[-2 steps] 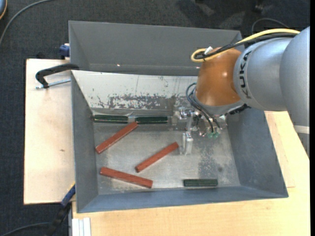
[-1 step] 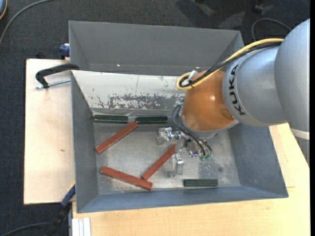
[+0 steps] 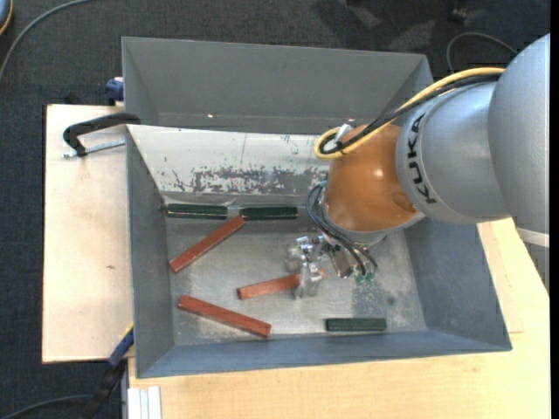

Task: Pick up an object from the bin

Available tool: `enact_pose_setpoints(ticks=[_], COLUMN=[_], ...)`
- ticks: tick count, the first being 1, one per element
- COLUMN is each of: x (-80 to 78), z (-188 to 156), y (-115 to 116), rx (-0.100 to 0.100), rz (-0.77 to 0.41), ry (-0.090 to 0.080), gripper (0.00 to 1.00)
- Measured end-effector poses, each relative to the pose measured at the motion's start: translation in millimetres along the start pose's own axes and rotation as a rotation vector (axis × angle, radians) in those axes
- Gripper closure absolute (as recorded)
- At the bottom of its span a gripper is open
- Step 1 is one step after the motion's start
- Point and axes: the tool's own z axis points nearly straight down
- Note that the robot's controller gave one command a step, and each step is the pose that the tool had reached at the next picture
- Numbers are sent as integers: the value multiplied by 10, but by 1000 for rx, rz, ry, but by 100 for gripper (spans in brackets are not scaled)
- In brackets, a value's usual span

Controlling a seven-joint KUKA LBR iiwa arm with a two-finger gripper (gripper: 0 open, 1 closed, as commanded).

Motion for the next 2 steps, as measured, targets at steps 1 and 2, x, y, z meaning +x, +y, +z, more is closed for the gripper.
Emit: enact_pose_setpoints(ticks=[1,2], x=[-211,-145], z=[-1089,-2451], y=[-27,-34], rx=[2,2], rz=[8,-8], ry=[-14,-15], gripper=[100,100])
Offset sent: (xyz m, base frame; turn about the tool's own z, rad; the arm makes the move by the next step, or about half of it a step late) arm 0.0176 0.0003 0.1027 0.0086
